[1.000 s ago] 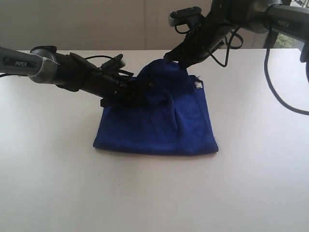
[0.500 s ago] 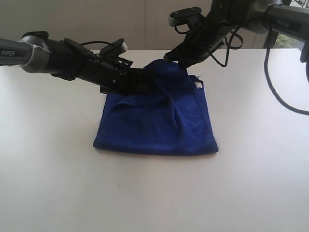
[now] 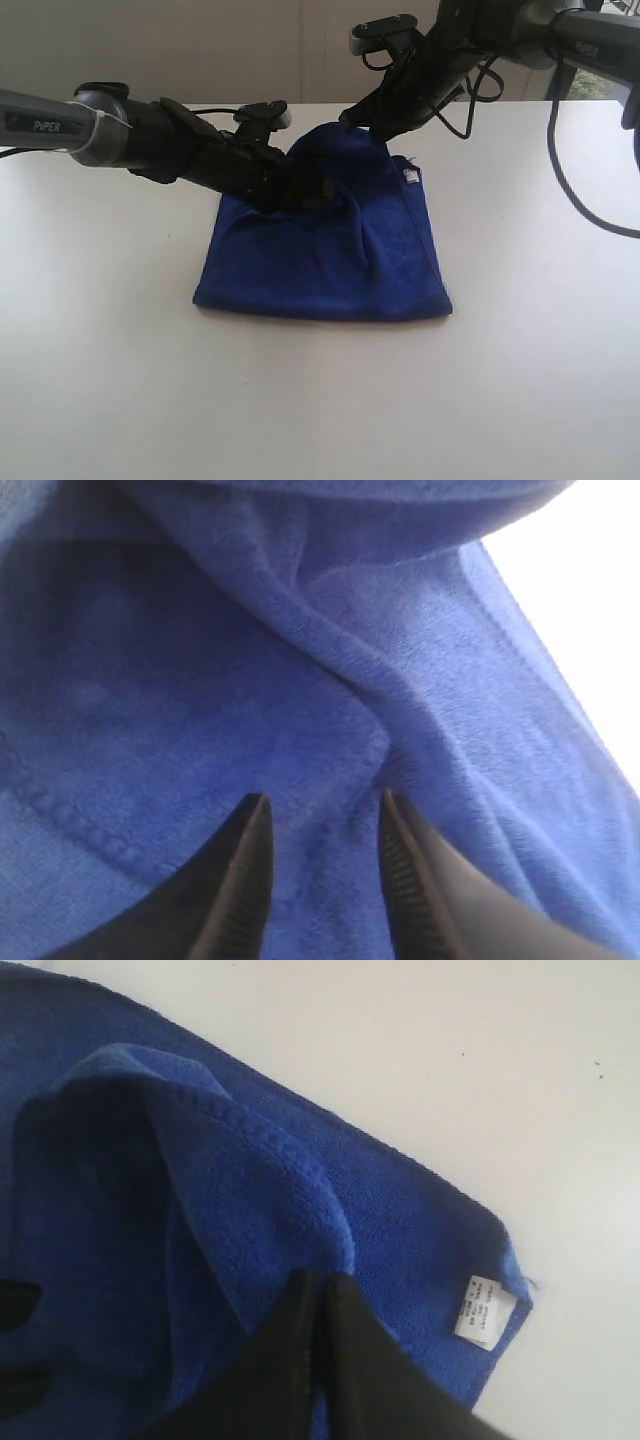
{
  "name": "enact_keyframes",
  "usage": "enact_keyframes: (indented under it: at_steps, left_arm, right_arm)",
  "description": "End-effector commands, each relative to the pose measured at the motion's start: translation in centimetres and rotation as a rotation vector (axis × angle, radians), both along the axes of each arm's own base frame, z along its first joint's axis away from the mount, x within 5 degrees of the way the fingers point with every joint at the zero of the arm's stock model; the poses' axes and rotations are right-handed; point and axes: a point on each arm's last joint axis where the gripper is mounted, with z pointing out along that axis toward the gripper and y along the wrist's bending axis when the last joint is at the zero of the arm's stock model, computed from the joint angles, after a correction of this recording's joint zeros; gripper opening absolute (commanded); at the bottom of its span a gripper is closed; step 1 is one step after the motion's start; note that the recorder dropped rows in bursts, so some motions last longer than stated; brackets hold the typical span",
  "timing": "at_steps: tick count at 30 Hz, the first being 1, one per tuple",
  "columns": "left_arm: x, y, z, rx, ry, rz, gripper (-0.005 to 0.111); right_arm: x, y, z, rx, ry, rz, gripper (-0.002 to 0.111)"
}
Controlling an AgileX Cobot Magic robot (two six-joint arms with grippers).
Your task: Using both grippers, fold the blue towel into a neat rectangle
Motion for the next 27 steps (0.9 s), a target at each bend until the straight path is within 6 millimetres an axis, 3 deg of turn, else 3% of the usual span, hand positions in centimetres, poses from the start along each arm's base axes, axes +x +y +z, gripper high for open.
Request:
enact_keyframes:
  at_steps: [1,9,13,17,21,27]
  left_arm:
    - [-0.1,-0.2,-0.5,0.016,-0.015,-0.020,0.042]
    - [0.0,-0.2,-1.5,0.027,0.001,-0.016,0.034]
    - [0.0,-0.2,-1.5,0.027,0.001,-0.016,0.021]
    - [0.0,-0.2,-1.6,0.028,0.002,-0.016,0.000]
    - [0.0,-0.2,-2.3,0.033,0.016,-0.015,0.000]
    - [0.4,0.2,1.8,0.039,-0.120,0.014,0.000]
  right_arm:
    - [0.0,-0.2,0.3,0.001,-0.007,-0.002,0.000]
    - [0.0,-0.2,0.2,0.000,-0.005,-0.001,0.000]
    - [0.0,-0.2,0.2,0.000,-0.005,-0.001,0.000]
    - [0.0,-0.2,0.2,0.000,-0.005,-0.001,0.000]
    - [0.0,-0.2,0.2,0.000,-0.005,-0.001,0.000]
    - [0.0,-0.2,0.2,0.000,-0.005,0.000,0.000]
